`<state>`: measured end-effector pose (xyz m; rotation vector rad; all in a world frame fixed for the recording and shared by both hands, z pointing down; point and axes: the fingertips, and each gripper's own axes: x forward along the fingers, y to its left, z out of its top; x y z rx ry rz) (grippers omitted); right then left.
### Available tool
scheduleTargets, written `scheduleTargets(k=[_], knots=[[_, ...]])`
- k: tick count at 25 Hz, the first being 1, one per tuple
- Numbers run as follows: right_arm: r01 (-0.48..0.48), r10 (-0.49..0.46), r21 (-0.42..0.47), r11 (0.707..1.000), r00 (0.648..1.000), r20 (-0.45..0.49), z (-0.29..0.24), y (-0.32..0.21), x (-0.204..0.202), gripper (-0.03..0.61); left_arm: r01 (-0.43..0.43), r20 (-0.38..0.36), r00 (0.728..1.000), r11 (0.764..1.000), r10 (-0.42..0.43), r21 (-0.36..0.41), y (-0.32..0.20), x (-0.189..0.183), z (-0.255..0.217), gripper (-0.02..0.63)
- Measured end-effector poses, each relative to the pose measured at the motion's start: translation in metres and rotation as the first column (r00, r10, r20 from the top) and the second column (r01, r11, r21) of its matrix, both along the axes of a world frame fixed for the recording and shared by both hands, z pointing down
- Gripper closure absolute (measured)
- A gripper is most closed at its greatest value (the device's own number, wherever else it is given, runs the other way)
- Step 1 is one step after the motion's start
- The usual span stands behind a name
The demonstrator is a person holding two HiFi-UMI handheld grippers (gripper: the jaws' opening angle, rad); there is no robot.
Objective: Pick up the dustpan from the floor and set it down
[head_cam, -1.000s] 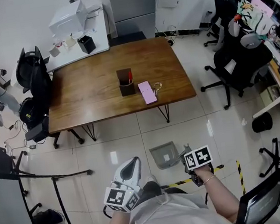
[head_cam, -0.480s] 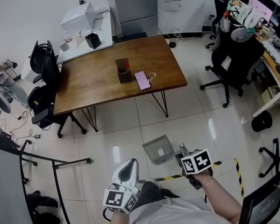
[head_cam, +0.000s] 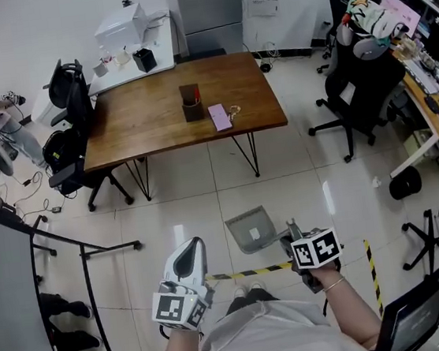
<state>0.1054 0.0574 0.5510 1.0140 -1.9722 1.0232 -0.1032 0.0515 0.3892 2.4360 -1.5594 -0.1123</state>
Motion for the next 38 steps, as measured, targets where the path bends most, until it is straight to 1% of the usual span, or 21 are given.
scheduleTargets(k=[3, 6, 11, 18, 22, 27, 32, 34, 38], knots=[[-0.028, 0.028, -0.004, 1.000, 0.999, 0.014, -0.004, 0.006, 0.003, 0.575, -0.017, 0.017, 1.000, 0.999, 0.016, 0.032, 0.009, -0.002, -0.007, 0.600], [-0.033, 0.033, 0.006, 0.999, 0.999, 0.014, -0.010, 0.012, 0.003, 0.575, -0.035, -0.006, 0.999, 0.997, 0.036, 0.069, 0.018, -0.001, -0.016, 0.600], [-0.032, 0.031, 0.029, 0.999, 0.999, 0.010, -0.014, 0.013, 0.005, 0.577, -0.040, -0.002, 0.999, 0.996, 0.040, 0.080, 0.023, 0.003, -0.023, 0.600], [-0.039, 0.038, 0.021, 0.999, 0.999, 0.030, -0.012, 0.006, 0.014, 0.575, -0.032, 0.007, 0.999, 0.995, 0.032, 0.090, 0.020, 0.010, -0.025, 0.600], [-0.037, 0.036, 0.014, 0.999, 0.998, 0.042, -0.009, -0.001, 0.022, 0.575, -0.006, 0.016, 1.000, 0.997, 0.005, 0.077, 0.014, 0.015, -0.022, 0.600], [-0.017, 0.017, -0.006, 1.000, 0.999, 0.044, 0.003, -0.015, 0.027, 0.575, 0.064, 0.034, 0.997, 0.996, -0.066, 0.059, 0.009, 0.008, -0.006, 0.600], [-0.040, 0.041, -0.037, 0.999, 0.999, 0.032, 0.024, -0.042, 0.028, 0.575, 0.083, 0.034, 0.996, 0.997, -0.083, 0.010, -0.012, -0.001, 0.011, 0.600], [-0.040, 0.041, -0.050, 0.998, 0.999, 0.021, 0.030, -0.053, 0.026, 0.575, 0.083, 0.033, 0.996, 0.996, -0.083, 0.012, -0.028, -0.006, 0.012, 0.600], [-0.067, 0.067, -0.070, 0.995, 0.998, 0.004, 0.041, -0.084, 0.017, 0.575, 0.048, 0.025, 0.999, 0.999, -0.048, 0.015, -0.076, -0.017, 0.012, 0.600]])
